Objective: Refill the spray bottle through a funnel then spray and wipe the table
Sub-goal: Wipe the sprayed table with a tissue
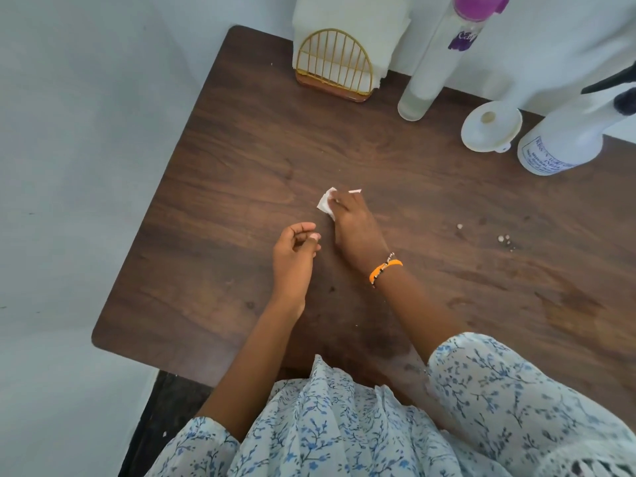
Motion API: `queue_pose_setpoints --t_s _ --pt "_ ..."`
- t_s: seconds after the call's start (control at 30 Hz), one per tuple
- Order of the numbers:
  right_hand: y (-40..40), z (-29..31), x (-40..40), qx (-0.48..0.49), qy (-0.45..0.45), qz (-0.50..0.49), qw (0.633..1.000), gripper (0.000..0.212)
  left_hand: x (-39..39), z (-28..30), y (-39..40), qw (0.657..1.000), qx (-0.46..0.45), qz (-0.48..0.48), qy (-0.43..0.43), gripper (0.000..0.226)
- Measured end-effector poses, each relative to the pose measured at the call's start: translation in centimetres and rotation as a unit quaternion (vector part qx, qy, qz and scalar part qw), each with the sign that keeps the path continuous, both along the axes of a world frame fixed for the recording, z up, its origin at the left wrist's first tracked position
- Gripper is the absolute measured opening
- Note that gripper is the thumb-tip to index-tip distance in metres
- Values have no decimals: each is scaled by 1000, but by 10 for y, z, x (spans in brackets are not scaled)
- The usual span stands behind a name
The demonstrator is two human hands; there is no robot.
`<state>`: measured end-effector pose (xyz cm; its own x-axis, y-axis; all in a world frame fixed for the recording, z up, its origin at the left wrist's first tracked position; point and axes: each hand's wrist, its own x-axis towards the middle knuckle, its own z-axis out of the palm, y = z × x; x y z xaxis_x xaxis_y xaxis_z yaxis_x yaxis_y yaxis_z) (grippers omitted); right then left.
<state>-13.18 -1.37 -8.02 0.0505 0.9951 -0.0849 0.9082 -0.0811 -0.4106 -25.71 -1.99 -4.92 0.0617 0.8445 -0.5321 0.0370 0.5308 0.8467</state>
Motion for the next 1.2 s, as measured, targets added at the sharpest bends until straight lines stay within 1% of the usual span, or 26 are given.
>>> queue_pose_setpoints --t_s 0.1,0.17,0.2,0.23,0.27,0.33,0.37,0.4,0.43,0.47,0.53,0.63,0.7,0.73,0.77,0.8,0.87,0.9,0.93,0.97,1.03,1.07,1.1,1.13,1.2 --pt "-22 5 6 -15 -19 87 996 43 2 -1 1 1000 1 4 -4 16" --pt "-29 10 19 -20 -31 138 990 44 5 0 0 1000 -1 -6 -5 16" --pt "-29 11 27 -19 -37 145 989 44 6 0 0 1000 -1 -10 -6 17" --pt "-29 11 35 -19 -39 131 990 42 8 1 -1 1000 -1 -14 -7 17" --pt "-28 11 41 -18 -37 88 995 40 9 2 -1 1000 0 -18 -8 17" --pt "-28 9 48 -8 -33 -62 997 33 10 4 -2 1000 2 -23 -9 15" --pt "-28 9 47 -4 -44 -134 990 31 10 4 -3 1000 4 -22 -10 14" --pt "-28 9 42 -5 -61 -184 981 30 10 4 -4 1000 5 -18 -9 14" --pt "-27 8 35 -9 -75 -214 974 30 10 4 -5 1000 5 -14 -7 14" --pt "-27 8 26 -13 -77 -223 972 29 9 3 -6 1000 4 -8 0 14" --pt "-29 7 6 -10 -56 -179 982 30 7 1 -6 1000 5 7 18 14" --pt "-46 7 -18 27 -19 -17 999 28 4 -1 -3 999 6 31 32 14" --pt "-62 6 -13 50 -31 81 995 24 1 -1 -1 999 12 37 32 15" --pt "-67 6 -5 65 -40 112 991 22 -1 0 0 999 15 38 29 15" --pt "-68 6 6 73 -42 116 990 21 -2 0 1 999 18 38 25 16" --pt "-64 6 16 73 -42 87 993 21 -2 1 2 999 19 35 20 17" --pt "-49 7 34 51 -46 -34 997 26 -1 2 1 1000 15 22 16 17" --pt "-40 8 39 32 -48 -97 994 29 0 2 -1 1000 13 15 14 17" --pt "-32 8 43 22 -30 -151 988 32 2 2 -2 1000 13 10 12 17" --pt "-25 10 45 22 11 -207 978 36 3 2 -3 1000 13 7 10 17" --pt "-17 14 48 45 73 -302 949 41 5 3 -6 1000 13 3 7 17" --pt "-16 14 47 48 69 -317 945 41 6 3 -6 1000 13 1 8 17" --pt "-17 13 45 40 46 -306 950 38 6 2 -7 1000 14 1 10 16" --pt "-18 13 39 31 22 -275 961 35 6 2 -7 1000 15 3 11 16" --pt "-21 13 22 43 0 -174 984 34 4 2 -6 1000 19 11 13 17"
